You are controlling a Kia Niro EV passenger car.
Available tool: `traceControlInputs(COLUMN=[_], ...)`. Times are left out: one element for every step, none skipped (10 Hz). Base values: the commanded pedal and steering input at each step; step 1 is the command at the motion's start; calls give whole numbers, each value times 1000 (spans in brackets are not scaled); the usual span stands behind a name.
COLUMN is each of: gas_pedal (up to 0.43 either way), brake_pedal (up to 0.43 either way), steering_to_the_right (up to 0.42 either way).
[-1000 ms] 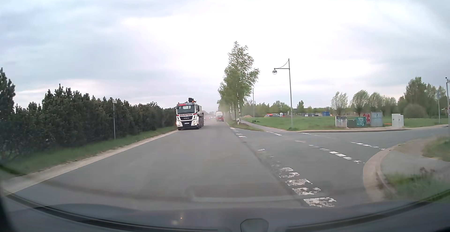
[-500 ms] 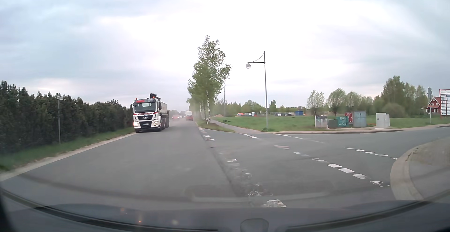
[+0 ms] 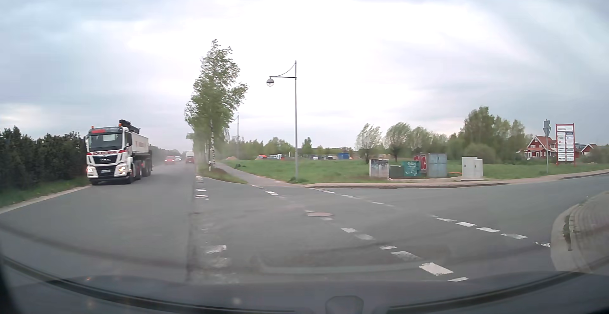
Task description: Follow the waypoints while adhering to traffic rules and regulations
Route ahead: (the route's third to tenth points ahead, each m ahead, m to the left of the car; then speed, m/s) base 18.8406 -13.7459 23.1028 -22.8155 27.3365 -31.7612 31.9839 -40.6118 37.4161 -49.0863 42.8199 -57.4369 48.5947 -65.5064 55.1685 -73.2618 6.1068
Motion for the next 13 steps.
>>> traceControlInputs(gas_pedal=[118, 118, 130, 130, 138, 150, 150, 150, 150, 169, 177, 177, 177], brake_pedal=[0, 0, 0, 0, 0, 0, 0, 0, 0, 0, 0, 0, 0], steering_to_the_right=[295, 302, 308, 315, 321, 324, 325, 327, 328, 327, 326, 323, 320])
